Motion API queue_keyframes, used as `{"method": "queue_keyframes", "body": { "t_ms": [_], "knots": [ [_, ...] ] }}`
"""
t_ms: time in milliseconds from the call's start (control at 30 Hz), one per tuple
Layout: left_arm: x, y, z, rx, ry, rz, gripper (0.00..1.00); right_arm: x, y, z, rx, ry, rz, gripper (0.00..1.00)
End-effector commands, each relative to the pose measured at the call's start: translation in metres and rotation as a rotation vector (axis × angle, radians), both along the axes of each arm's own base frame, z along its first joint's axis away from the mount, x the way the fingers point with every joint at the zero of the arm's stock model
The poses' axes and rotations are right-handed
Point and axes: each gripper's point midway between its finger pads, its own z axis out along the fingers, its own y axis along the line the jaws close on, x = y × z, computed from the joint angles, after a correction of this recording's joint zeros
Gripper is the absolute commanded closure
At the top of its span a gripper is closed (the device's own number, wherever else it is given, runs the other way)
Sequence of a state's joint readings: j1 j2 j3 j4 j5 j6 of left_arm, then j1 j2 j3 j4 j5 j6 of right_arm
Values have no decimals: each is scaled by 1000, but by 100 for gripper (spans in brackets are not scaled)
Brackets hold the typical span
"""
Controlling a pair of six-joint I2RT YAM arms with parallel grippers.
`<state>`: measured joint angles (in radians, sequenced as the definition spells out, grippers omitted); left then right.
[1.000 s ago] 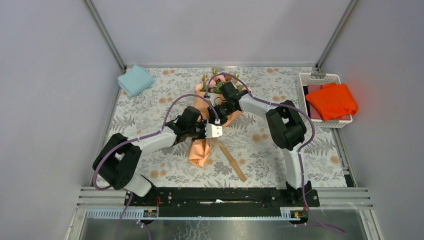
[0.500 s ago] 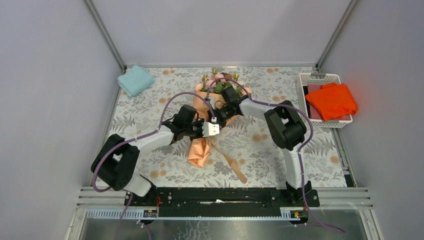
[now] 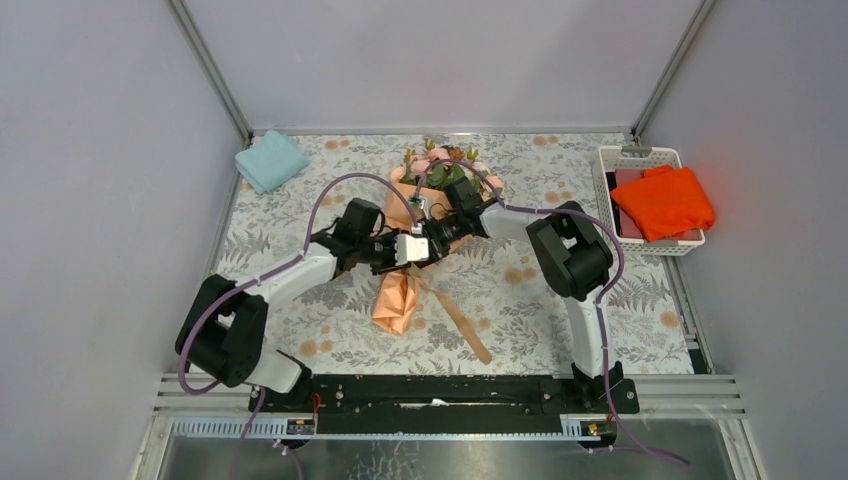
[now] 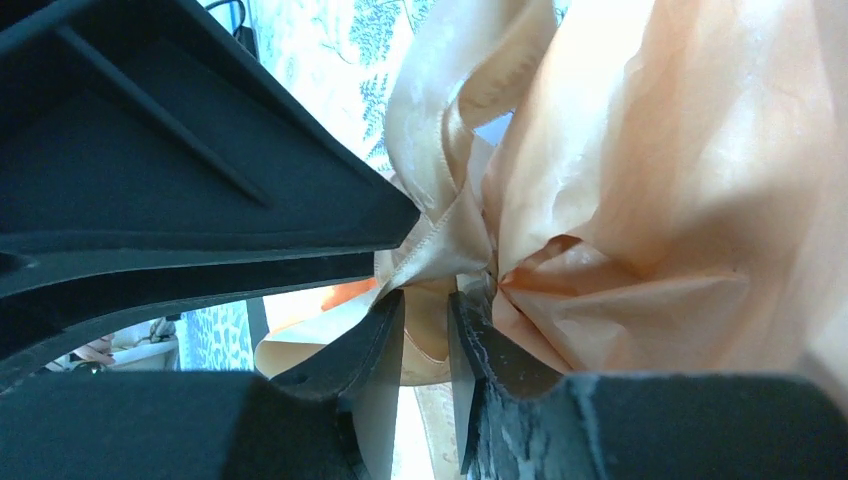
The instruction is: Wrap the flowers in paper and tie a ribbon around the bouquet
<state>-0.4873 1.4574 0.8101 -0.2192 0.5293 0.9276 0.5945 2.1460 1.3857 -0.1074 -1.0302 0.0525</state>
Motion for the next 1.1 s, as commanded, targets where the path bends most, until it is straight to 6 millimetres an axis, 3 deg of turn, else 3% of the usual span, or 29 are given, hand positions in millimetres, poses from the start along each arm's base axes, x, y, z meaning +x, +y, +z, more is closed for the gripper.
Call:
{"method": "queue_keyframes", "body": {
  "t_ms": [0,433,633,767,967,1067],
  "knots": [
    [-5,2,10,-6,14,-50,58,4,9,25,98,-34,5,70],
    [-3,-1,-7,-3,-10,-113,74,8,11,33,134,-53,-5,69],
    [18,-2,-10,-28,-54,0,76,11,13,24,119,-22,-54,65],
    [22,-4,-6,-47,-54,24,78,13,14,23,123,-49,-79,64],
    [25,-6,2,-74,-48,56,83,13,20,12,79,-87,-95,69],
    [22,-8,7,-89,-39,48,83,14,21,12,75,-99,-99,79]
  ]
}}
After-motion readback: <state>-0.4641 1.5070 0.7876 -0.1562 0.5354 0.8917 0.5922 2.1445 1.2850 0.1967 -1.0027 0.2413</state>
